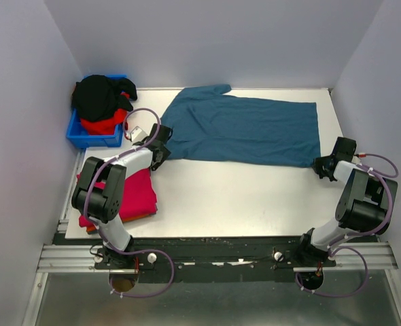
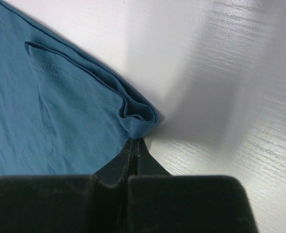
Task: Fold and stack the t-shirts
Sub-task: Fold the flattened tshirt in 1/3 of the way
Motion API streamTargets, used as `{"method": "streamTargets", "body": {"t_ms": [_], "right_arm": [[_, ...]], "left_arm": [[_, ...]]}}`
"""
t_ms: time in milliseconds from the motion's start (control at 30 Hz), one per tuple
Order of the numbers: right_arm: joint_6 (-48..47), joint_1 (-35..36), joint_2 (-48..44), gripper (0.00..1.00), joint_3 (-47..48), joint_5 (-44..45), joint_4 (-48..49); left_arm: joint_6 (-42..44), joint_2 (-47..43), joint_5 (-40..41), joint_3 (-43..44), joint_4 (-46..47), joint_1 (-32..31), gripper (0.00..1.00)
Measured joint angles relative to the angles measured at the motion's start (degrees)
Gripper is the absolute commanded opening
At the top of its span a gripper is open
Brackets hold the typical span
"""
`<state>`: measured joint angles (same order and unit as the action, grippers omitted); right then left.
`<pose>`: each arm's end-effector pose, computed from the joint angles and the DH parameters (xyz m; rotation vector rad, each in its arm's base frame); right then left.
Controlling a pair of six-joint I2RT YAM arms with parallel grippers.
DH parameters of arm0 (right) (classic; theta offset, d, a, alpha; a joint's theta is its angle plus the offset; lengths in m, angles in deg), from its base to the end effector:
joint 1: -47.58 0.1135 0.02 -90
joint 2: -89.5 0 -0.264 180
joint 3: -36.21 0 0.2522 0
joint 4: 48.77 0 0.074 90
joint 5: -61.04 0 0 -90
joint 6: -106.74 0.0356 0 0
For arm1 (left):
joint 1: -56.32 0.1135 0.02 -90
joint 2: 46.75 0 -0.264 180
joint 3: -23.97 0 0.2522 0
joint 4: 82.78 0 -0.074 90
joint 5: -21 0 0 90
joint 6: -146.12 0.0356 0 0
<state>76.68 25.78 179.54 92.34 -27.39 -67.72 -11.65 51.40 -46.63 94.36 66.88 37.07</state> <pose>0.2741 -0.1107 0.1494 1.6508 1.8901 0.2430 0.3227 -0.0983 0.1666 -1.1442 2.1984 -0.1320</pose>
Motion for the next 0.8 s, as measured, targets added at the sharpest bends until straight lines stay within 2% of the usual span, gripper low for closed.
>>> {"method": "streamTargets", "body": {"t_ms": [133, 200, 233, 367, 433, 467, 567, 800], "right_arm": [[0.0, 0.0, 0.2, 0.01, 0.0, -0.3, 0.0], [0.0, 0.0, 0.3, 0.01, 0.0, -0.4, 0.0], [0.0, 0.0, 0.3, 0.01, 0.0, -0.5, 0.0], [0.0, -0.1, 0.3, 0.01, 0.0, -0.9, 0.0], [0.0, -0.3, 0.3, 0.01, 0.0, -1.5, 0.0], [0.0, -0.5, 0.3, 0.01, 0.0, -1.7, 0.0], [0.0, -0.8, 0.3, 0.01, 0.0, -2.4, 0.0], [-1.2, -0.8, -0.8, 0.01, 0.0, -2.9, 0.0]], "left_arm": [[-0.8, 0.6, 0.0, 0.0, 0.4, 0.0, 0.49], [-1.2, 1.4, 0.1, 0.2, 1.2, 0.0, 0.31], [-1.3, 1.6, 0.2, 0.3, 1.5, 0.0, 0.25], [-0.8, 1.5, 0.2, -1.5, 5.7, 0.0, 0.24], [-0.3, 0.3, 0.8, -5.8, 12.1, 0.4, 0.13], [0.0, -0.4, 0.8, -7.4, 14.1, 0.6, 0.0], [1.5, -1.0, 0.7, -8.9, 16.9, 1.7, 0.0], [4.5, -3.3, 1.2, -6.1, 16.0, 3.1, 0.0]]}}
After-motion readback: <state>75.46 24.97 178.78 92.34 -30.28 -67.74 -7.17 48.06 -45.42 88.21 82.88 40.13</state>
